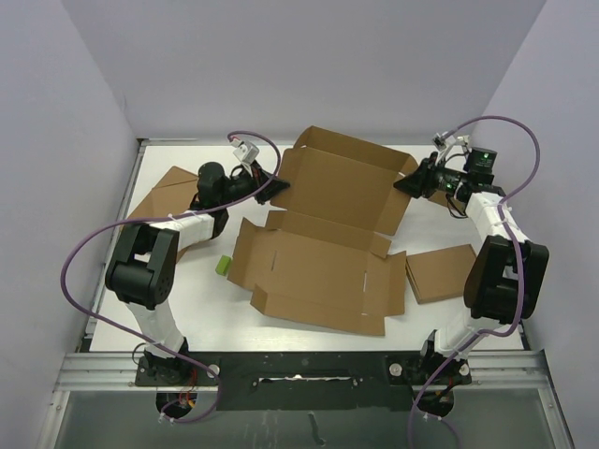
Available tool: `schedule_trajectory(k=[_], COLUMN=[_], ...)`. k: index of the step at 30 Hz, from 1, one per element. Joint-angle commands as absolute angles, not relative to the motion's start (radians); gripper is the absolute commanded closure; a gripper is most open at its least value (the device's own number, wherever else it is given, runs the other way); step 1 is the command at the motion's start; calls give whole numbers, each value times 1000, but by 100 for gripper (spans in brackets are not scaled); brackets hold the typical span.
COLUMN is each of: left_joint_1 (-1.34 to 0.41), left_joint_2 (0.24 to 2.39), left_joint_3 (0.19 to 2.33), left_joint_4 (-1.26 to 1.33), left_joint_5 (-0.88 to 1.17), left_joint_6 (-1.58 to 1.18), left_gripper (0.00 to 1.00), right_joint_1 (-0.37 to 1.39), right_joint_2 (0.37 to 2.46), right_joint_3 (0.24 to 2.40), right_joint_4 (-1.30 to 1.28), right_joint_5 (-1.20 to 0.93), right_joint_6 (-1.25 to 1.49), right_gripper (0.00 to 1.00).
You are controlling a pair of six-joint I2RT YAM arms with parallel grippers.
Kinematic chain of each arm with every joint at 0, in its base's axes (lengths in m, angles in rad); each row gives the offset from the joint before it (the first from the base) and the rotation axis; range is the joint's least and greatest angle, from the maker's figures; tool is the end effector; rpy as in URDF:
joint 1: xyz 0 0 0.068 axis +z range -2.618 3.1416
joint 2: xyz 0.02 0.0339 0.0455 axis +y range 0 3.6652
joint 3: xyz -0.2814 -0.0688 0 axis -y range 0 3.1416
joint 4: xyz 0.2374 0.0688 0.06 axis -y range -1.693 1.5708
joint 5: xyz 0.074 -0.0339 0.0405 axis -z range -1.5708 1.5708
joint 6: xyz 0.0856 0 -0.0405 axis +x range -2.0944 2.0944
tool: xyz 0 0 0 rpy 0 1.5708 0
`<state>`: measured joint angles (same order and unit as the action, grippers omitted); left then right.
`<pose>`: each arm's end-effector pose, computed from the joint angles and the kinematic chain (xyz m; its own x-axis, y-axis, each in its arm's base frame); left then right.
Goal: Fold the paper box
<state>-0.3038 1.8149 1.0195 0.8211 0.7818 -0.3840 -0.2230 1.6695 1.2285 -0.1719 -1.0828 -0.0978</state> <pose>0.3939 -0.1867 0.2625 -0.3086 -0.1819 -0.9337 0.8291 0.4296 -0.3577 0.3887 -0.0106 0.2808 -0.4996 0.0664 -0.8637 -0.6528 0.6265 0.4258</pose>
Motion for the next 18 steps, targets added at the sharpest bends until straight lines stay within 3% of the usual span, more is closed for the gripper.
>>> schedule_trajectory(k=[1, 9, 12, 15, 18], left_joint_1=[-312, -312, -312, -312, -311], left_joint_2=[1730, 1725, 1717, 1689, 1623], left_joint_3=[1034, 1037, 1042, 1042, 1025], left_joint_4=[910, 885, 839, 771, 681], left_joint_5=[801, 792, 768, 707, 614], left_joint_6=[-379, -383, -392, -403, -428], left_gripper=[100, 100, 100, 86, 65], right_joint_1=[-233, -247, -255, -266, -275], right_joint_2=[1646, 1621, 1592, 1550, 1513], right_joint_3=[1232, 1212, 1194, 1178, 1169], right_joint_4=[-97, -79, -65, -52, -61], right_joint_5=[-1142, -1172, -1173, -1155, -1124], right_joint_6=[-82, -64, -53, -28, -18], right_gripper=[73, 99, 100, 100, 100])
